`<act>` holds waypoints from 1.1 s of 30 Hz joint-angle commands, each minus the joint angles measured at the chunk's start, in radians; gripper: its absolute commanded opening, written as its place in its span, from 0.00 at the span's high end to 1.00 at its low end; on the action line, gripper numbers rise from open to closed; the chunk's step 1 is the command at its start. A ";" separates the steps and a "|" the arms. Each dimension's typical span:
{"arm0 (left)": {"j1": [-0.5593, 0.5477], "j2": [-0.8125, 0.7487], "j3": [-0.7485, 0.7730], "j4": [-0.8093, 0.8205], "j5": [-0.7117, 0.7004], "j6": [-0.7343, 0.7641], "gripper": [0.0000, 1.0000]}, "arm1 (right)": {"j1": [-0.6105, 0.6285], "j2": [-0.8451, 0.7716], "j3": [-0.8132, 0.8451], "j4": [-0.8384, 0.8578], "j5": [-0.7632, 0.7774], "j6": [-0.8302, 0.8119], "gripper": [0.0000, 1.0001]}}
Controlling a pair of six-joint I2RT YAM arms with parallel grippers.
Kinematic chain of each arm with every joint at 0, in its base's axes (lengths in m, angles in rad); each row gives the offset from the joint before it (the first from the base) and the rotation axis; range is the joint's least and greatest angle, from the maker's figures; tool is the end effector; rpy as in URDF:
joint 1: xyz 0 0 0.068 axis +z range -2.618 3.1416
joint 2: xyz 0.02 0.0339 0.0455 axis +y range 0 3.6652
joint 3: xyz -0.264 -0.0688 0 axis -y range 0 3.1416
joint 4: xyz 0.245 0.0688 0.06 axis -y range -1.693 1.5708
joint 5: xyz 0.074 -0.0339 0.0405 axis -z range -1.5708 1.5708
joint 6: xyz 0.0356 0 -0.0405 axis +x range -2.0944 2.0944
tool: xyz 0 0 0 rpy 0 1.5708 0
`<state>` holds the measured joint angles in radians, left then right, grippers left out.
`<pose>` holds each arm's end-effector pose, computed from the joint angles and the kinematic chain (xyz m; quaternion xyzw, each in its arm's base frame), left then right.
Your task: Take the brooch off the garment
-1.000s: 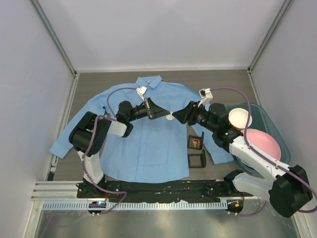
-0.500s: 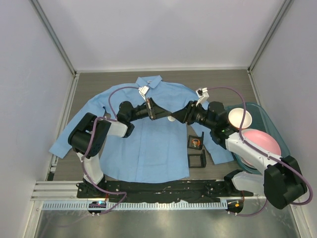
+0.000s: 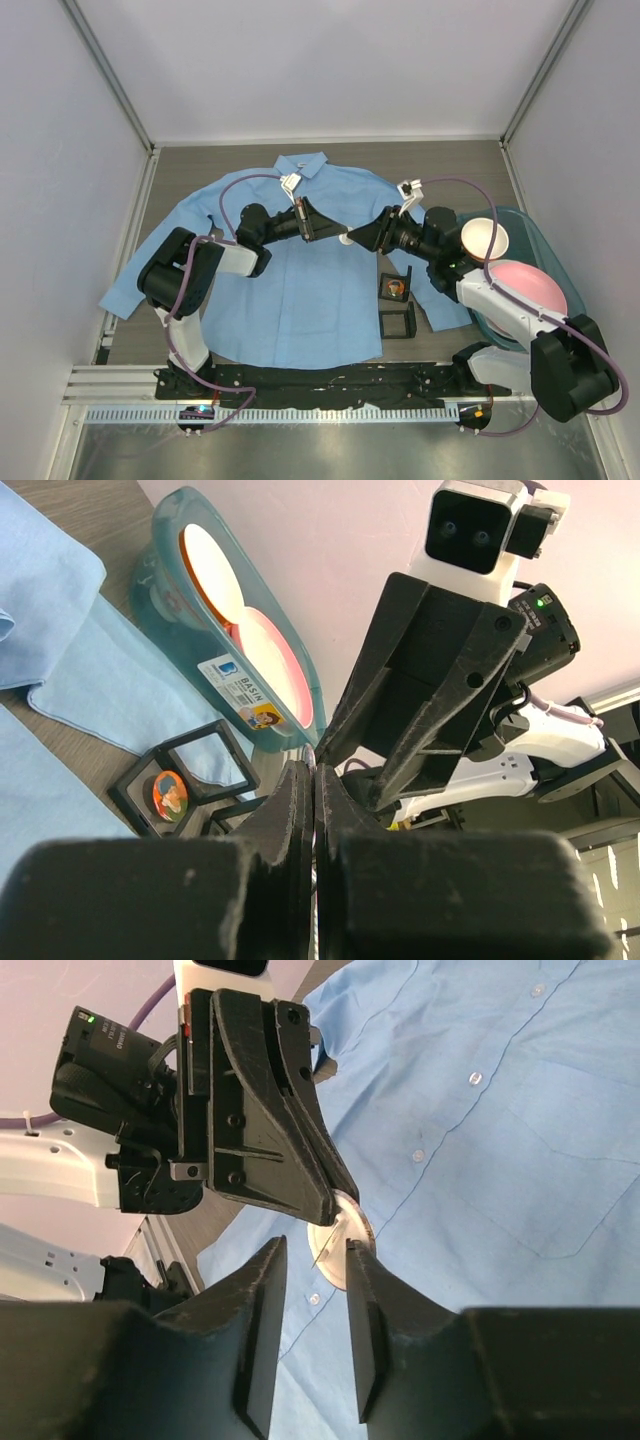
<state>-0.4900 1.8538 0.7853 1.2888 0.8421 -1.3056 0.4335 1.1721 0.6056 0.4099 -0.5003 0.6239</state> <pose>0.3048 -0.1927 0.2025 0.0666 0.6502 -0.7163 0.2443 0.2291 0.1249 0.2595 -0.0901 0.7485 0.4800 0.4485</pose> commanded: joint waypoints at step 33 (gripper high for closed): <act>-0.027 0.002 0.075 0.257 -0.008 -0.119 1.00 | -0.030 0.009 -0.052 0.102 -0.086 -0.027 0.70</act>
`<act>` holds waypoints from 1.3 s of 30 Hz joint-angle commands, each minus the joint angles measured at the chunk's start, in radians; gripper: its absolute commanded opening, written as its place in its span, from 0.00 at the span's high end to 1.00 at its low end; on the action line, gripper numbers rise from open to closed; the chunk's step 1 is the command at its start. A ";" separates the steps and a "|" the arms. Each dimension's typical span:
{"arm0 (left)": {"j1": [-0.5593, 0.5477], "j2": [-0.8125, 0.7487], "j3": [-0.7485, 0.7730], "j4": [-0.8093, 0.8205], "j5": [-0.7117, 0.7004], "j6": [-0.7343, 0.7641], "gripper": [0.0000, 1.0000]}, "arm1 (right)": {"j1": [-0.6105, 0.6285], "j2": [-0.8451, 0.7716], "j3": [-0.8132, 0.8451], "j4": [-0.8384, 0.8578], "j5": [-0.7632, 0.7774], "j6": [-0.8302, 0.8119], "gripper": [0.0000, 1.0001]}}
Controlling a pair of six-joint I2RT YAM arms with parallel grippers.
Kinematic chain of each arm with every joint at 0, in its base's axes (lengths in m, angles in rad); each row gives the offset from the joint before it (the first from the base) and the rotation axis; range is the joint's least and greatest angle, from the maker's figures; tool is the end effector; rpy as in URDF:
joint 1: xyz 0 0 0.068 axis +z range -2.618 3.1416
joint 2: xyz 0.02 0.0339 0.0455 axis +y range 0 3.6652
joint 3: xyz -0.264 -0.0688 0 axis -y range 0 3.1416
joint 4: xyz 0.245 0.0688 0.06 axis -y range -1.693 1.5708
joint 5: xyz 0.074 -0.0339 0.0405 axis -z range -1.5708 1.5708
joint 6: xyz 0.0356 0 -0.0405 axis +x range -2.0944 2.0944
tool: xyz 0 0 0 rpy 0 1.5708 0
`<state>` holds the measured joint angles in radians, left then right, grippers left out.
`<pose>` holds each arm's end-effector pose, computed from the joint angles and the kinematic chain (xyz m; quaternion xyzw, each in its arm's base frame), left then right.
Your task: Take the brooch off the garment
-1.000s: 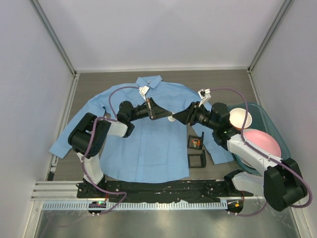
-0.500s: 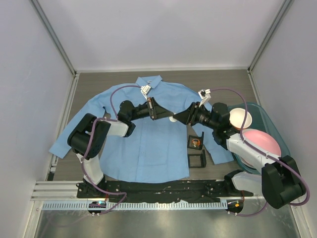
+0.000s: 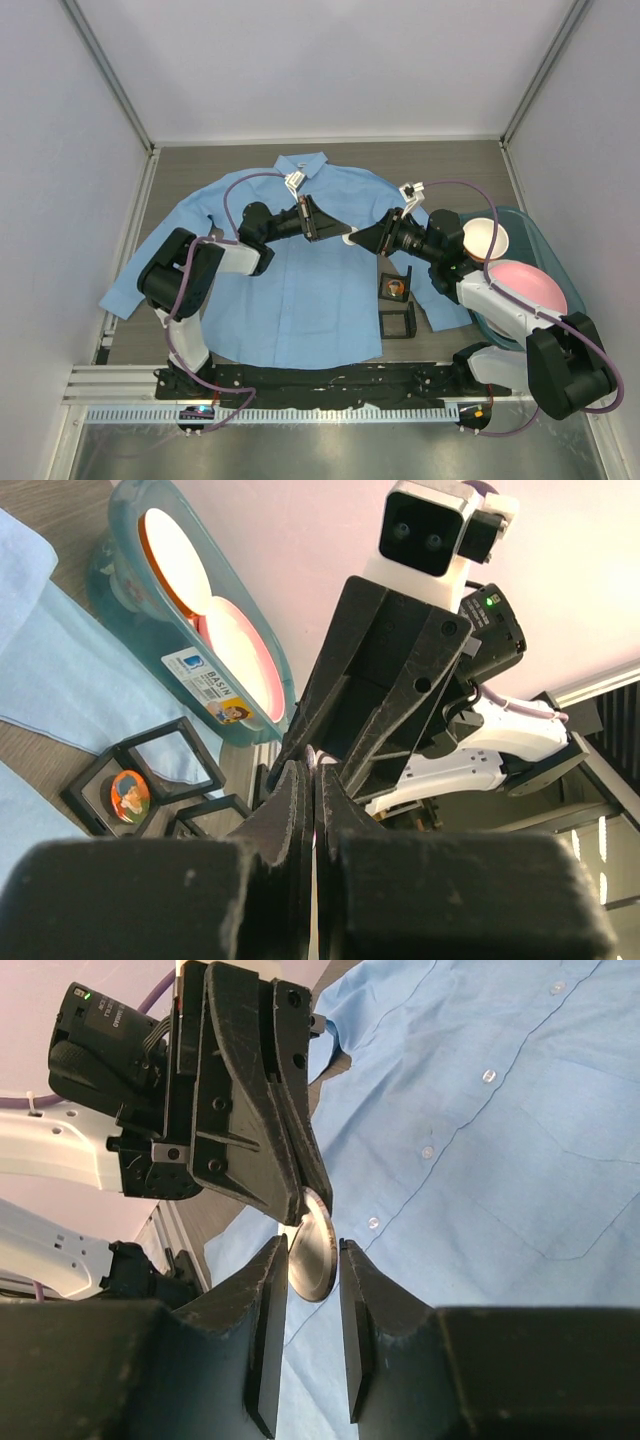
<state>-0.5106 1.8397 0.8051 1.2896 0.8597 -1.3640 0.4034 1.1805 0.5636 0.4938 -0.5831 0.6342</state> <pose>0.3017 -0.1999 0.2126 0.0701 0.6425 -0.7306 0.2204 0.2287 0.1189 0.2521 -0.1065 0.7348 0.5015 0.4441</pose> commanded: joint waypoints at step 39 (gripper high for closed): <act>-0.092 0.092 0.105 0.249 -0.108 -0.115 1.00 | 0.130 0.007 -0.111 0.348 0.331 0.116 0.80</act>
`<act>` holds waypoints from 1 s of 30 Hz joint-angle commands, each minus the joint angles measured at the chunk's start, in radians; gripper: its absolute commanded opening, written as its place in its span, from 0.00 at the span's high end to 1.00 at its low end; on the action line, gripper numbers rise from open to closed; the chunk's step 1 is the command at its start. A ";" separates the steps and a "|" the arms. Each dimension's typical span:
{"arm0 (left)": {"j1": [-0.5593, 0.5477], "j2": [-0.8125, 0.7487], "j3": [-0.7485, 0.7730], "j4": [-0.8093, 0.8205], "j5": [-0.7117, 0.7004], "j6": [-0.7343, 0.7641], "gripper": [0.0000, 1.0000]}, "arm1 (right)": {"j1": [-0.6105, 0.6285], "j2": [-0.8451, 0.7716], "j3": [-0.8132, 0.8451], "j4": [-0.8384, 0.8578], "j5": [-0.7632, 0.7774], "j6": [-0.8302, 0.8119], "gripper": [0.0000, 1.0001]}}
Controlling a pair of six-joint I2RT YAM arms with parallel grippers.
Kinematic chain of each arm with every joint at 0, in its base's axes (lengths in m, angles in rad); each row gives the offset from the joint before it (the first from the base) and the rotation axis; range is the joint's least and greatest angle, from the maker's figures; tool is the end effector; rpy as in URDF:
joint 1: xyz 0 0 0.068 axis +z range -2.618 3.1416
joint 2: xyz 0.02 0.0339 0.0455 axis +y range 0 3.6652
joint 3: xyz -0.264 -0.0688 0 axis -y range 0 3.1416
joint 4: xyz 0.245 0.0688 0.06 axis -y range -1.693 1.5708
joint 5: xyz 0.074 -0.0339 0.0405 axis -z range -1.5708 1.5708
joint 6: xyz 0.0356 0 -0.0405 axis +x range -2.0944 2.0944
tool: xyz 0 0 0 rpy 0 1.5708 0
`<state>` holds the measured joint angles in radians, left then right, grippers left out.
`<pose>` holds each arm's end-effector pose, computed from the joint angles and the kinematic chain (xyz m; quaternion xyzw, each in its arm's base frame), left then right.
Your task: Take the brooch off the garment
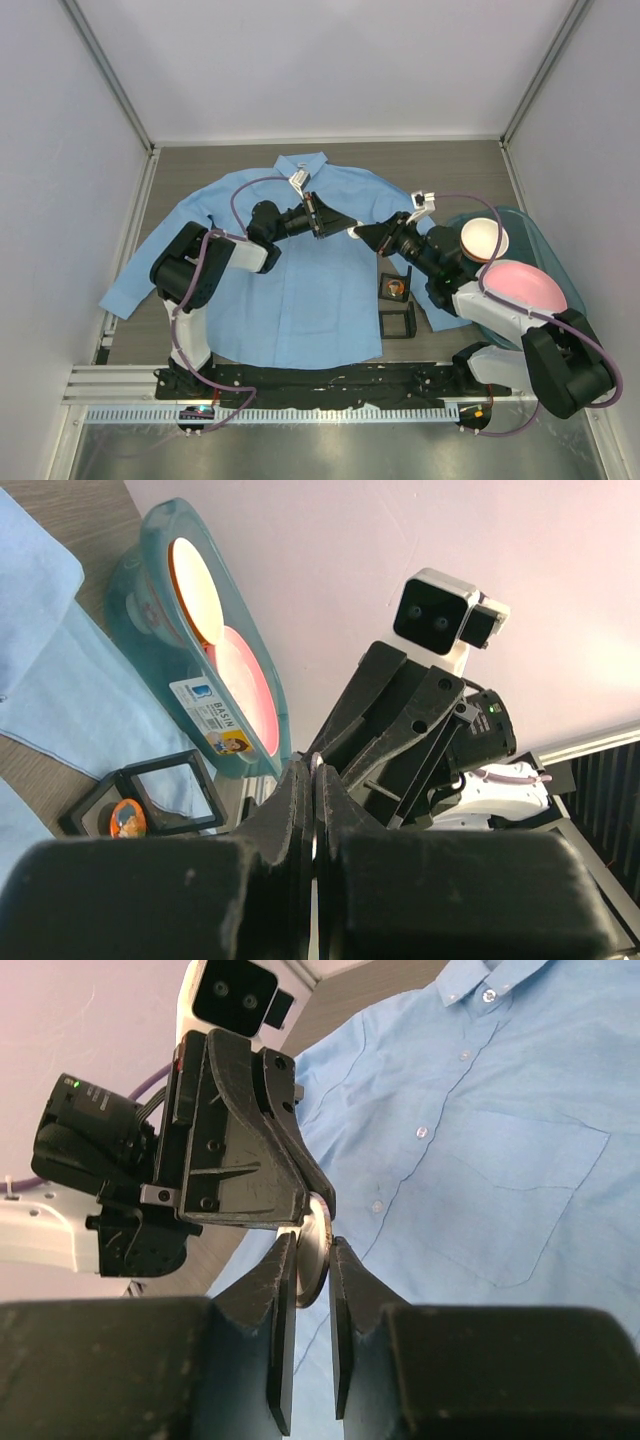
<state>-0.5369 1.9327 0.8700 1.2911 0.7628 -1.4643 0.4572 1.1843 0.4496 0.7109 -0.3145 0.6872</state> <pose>0.3159 -0.2166 0.1981 0.0025 0.6466 -0.7368 0.1975 0.2198 0.1204 0.2357 -0.0276 0.7145 0.4678 0.5194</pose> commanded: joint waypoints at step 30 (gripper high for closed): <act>-0.064 -0.078 0.009 0.034 -0.031 0.154 1.00 | 0.181 -0.334 0.029 -0.395 0.397 -0.047 0.39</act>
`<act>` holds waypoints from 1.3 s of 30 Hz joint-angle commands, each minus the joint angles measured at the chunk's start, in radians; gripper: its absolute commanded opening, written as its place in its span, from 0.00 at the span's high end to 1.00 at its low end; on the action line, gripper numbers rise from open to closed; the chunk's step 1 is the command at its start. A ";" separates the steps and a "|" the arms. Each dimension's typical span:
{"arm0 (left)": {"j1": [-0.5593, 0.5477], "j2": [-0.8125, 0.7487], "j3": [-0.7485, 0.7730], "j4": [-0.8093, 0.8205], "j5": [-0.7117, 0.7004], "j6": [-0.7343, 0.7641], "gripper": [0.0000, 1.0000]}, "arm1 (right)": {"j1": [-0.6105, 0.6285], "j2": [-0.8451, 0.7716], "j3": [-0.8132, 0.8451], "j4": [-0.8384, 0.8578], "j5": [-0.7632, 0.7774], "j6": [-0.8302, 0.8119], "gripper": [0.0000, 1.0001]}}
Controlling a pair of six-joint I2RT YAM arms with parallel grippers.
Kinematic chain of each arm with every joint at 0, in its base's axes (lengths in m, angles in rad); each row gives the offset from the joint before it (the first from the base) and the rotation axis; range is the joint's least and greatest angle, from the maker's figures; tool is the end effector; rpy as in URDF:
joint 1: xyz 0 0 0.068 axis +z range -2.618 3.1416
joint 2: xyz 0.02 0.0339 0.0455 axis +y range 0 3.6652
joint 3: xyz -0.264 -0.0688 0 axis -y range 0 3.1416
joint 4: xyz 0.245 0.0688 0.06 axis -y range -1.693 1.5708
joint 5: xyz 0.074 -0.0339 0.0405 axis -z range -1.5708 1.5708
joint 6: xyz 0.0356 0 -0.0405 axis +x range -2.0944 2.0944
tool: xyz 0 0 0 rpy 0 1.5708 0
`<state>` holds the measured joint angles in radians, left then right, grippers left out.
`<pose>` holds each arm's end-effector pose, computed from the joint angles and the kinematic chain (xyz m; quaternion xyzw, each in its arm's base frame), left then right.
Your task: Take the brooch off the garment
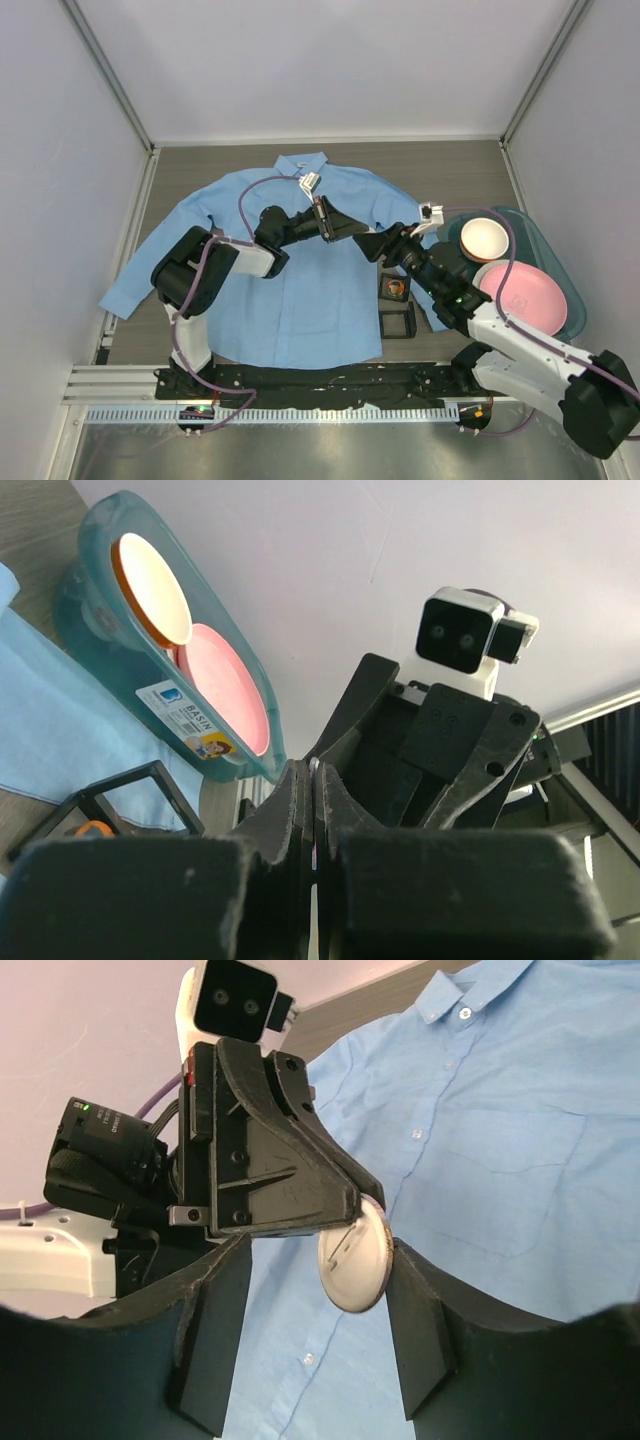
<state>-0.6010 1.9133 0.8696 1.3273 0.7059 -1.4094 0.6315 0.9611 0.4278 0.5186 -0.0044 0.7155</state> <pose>0.3010 -0.2344 0.2089 0.0328 0.6265 -0.7449 0.2272 0.1774 0.1299 0.2554 0.0284 0.7117 0.4390 0.5476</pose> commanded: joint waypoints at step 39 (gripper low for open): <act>-0.120 -0.445 0.184 -1.297 -0.562 0.510 1.00 | 0.437 0.109 0.287 -0.394 0.524 -0.803 0.45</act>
<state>-0.7162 1.5070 1.0203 0.0517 0.1837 -0.8608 1.0058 1.0252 0.6628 0.0132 0.3477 0.0212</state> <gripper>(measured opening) 0.020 0.568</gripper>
